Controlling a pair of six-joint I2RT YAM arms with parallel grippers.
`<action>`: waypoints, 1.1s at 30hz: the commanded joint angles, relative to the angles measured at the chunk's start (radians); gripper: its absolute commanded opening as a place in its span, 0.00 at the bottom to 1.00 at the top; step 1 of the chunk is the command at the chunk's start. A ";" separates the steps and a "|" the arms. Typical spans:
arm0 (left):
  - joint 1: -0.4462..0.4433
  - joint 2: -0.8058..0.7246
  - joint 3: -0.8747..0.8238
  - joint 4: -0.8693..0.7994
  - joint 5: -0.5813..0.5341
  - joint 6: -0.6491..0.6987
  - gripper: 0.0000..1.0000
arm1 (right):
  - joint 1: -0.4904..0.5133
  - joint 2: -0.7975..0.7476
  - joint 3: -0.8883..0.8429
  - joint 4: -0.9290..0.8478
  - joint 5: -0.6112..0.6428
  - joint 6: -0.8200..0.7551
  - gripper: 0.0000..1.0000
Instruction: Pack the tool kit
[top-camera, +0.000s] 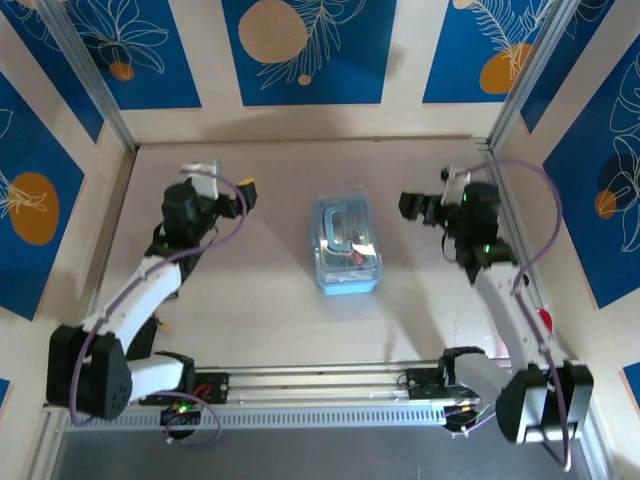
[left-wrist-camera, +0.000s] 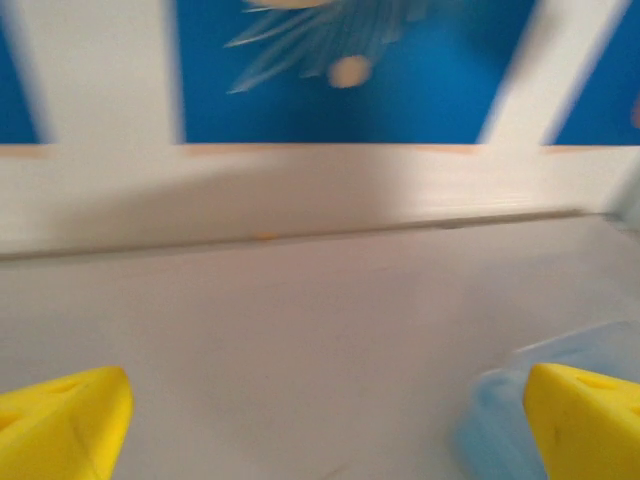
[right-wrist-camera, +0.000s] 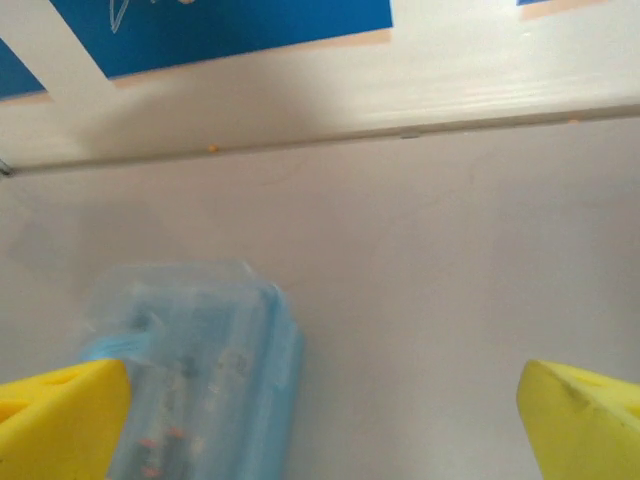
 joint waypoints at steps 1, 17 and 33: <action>0.019 0.022 -0.215 0.250 -0.377 0.127 0.99 | -0.004 0.010 -0.251 0.468 0.117 -0.154 0.99; 0.169 0.155 -0.190 0.181 -0.303 0.114 0.99 | -0.051 0.517 -0.285 0.788 0.084 -0.043 0.99; 0.155 0.374 -0.350 0.602 -0.200 0.154 1.00 | -0.050 0.523 -0.281 0.787 0.058 -0.056 0.99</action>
